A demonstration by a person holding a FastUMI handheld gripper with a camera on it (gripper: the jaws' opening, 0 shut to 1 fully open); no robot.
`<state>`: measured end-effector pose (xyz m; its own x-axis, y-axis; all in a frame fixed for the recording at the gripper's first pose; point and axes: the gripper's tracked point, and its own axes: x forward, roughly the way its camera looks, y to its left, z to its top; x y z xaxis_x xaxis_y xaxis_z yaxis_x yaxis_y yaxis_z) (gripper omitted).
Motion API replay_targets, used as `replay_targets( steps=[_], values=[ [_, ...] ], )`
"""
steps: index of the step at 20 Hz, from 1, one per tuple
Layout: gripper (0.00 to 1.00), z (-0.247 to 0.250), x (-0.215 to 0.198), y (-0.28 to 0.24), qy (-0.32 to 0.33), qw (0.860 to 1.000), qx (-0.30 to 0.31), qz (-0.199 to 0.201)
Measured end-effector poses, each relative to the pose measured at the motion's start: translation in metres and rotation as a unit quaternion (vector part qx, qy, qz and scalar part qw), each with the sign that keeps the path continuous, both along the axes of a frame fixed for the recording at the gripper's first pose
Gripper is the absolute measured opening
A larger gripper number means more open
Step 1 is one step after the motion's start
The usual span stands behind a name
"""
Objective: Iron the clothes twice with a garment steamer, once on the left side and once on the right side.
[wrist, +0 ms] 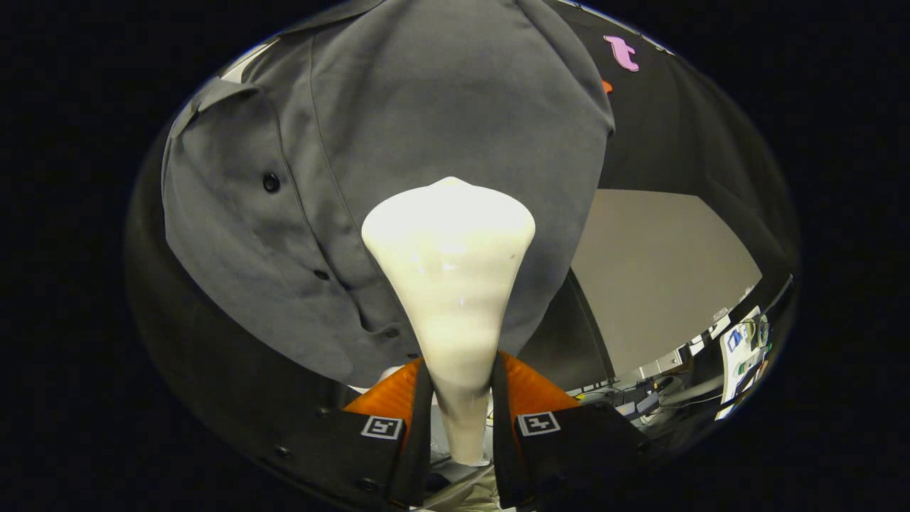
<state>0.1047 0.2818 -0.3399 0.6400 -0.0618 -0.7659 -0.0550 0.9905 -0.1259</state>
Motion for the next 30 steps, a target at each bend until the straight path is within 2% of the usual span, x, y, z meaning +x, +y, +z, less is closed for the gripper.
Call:
replay_targets(
  steps=[18,25,30],
  values=[
    [0.45,-0.135,-0.038,-0.031,0.122,0.992,-0.006,-0.009],
    [0.45,-0.170,-0.059,-0.044,0.152,0.988,-0.008,-0.012],
    [0.45,-0.169,-0.068,-0.041,0.153,0.988,-0.005,-0.015]
  ],
)
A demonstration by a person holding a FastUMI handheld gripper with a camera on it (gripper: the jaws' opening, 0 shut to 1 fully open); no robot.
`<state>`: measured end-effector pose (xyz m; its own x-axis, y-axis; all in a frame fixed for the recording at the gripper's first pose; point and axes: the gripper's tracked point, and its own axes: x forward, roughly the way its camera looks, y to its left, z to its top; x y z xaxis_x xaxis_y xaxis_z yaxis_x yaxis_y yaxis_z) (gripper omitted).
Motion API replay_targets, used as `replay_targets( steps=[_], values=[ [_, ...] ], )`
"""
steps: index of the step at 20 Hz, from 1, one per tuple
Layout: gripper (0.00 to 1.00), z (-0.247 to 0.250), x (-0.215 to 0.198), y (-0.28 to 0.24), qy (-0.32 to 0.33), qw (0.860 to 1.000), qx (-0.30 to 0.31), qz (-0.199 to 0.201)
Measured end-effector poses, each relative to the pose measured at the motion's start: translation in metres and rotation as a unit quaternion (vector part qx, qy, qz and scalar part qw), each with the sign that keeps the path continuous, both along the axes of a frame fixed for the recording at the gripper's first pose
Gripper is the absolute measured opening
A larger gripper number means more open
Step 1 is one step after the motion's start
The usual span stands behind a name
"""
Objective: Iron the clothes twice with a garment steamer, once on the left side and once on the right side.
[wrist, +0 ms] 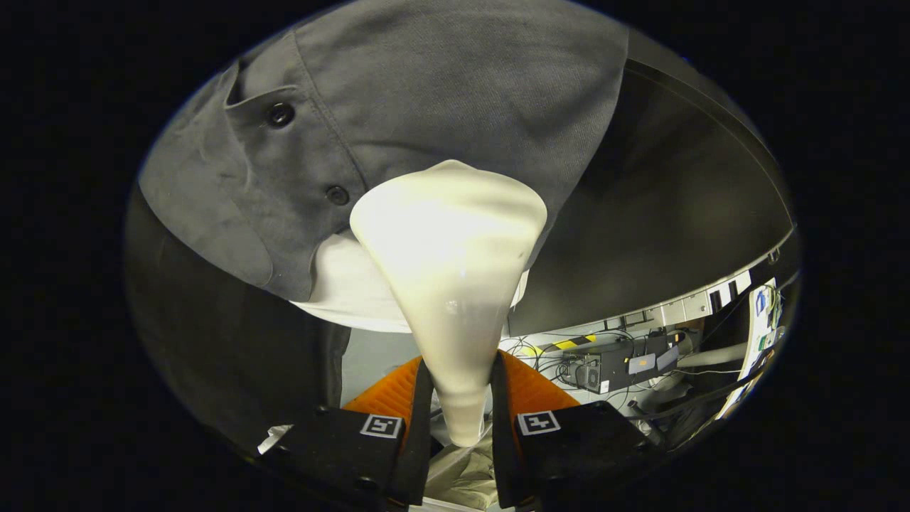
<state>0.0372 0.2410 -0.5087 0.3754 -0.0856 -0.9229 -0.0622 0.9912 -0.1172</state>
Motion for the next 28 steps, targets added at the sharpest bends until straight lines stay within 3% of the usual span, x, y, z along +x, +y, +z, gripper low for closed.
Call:
replay_targets(
  steps=[10,16,23,28],
  values=[
    [0.45,0.040,0.006,0.035,-0.081,0.997,0.012,0.004],
    [0.45,0.078,0.020,0.073,-0.134,0.990,0.029,0.033],
    [0.45,0.158,0.038,0.140,-0.187,0.979,0.027,0.075],
    [0.45,0.187,0.053,0.165,-0.217,0.973,0.024,0.079]
  ],
)
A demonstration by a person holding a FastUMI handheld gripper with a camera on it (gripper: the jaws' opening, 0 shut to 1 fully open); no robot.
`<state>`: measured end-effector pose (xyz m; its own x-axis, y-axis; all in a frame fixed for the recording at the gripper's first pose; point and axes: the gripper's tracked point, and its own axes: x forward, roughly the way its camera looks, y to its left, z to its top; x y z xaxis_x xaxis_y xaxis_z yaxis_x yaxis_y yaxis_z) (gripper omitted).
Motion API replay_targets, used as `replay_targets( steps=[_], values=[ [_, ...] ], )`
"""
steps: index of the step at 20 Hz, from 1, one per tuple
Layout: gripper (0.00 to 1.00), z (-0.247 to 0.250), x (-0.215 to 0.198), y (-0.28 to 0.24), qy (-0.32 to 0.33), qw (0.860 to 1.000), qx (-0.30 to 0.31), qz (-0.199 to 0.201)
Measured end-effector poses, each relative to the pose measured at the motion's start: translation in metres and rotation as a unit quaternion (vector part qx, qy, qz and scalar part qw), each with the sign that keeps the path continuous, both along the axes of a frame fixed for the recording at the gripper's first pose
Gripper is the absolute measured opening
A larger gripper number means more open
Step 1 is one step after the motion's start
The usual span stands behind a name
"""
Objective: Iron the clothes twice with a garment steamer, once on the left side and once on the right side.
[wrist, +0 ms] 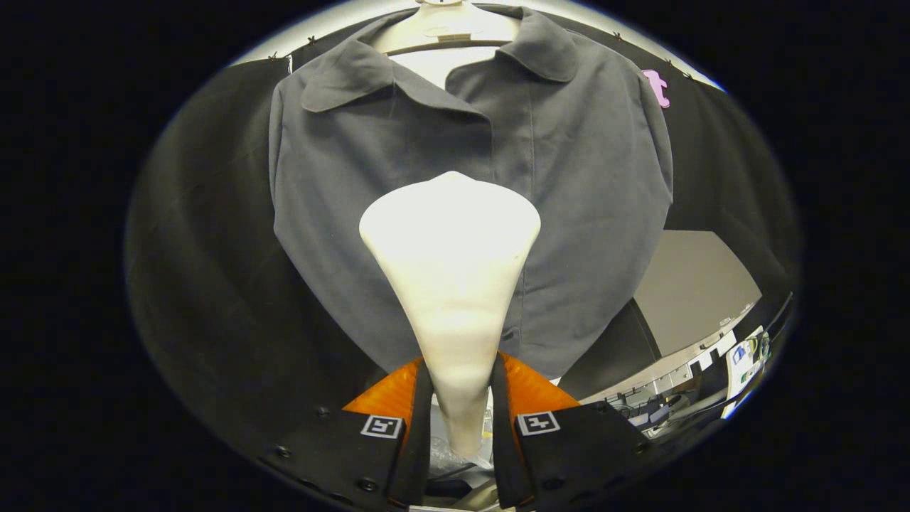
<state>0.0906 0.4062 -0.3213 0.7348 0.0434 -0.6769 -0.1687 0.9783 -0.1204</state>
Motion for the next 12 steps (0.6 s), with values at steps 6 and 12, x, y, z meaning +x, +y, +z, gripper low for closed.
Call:
replay_targets(
  steps=[6,12],
  values=[
    [0.45,0.023,0.024,0.036,-0.016,1.000,0.000,0.022],
    [0.45,0.016,0.038,0.043,-0.007,1.000,-0.005,0.022]
  ],
)
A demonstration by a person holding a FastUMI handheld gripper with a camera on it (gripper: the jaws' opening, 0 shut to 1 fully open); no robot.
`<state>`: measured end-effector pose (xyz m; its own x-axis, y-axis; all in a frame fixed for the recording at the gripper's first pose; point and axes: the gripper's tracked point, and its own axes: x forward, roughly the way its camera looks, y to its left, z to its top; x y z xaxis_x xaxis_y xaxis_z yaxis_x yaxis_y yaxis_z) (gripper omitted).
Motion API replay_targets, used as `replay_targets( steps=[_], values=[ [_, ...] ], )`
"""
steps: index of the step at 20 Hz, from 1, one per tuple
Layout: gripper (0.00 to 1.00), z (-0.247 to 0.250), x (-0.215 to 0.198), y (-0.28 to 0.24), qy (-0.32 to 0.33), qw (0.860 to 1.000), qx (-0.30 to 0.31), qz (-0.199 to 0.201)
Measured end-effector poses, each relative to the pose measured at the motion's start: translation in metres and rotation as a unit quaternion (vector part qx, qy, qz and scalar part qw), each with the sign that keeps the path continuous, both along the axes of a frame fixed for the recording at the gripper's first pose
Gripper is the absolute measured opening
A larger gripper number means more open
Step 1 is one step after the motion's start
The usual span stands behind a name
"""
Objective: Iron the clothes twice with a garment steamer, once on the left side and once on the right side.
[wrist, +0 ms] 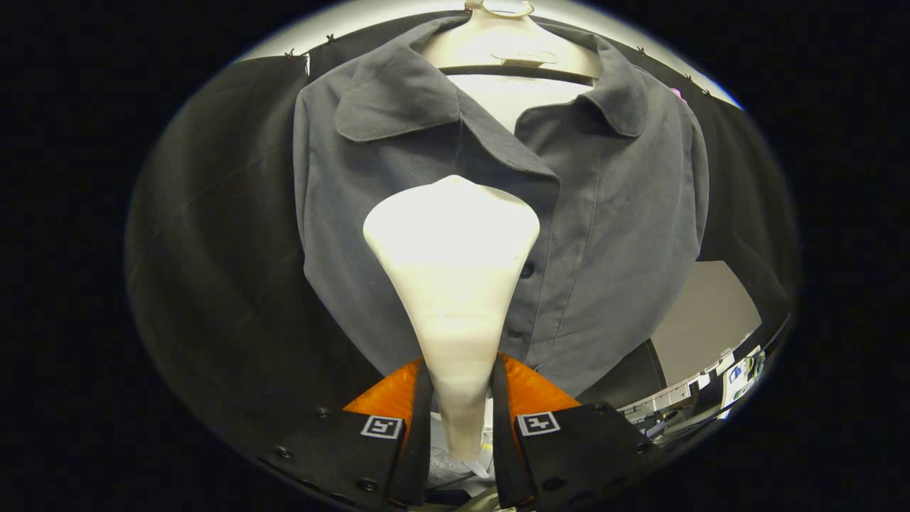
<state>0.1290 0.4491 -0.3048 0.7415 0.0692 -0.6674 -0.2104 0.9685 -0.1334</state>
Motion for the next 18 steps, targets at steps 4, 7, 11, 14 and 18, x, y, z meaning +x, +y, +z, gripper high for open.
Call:
replay_targets(
  steps=[4,7,11,14,18],
  values=[
    [0.45,-0.019,0.002,-0.008,0.015,1.000,0.001,-0.013],
    [0.45,-0.034,-0.002,-0.009,0.028,0.999,0.001,-0.015],
    [0.45,-0.052,-0.005,-0.014,0.043,0.999,0.000,-0.015],
    [0.45,-0.069,-0.006,-0.023,0.054,0.998,0.000,-0.017],
    [0.45,-0.092,-0.013,-0.034,0.074,0.997,-0.004,-0.020]
  ],
)
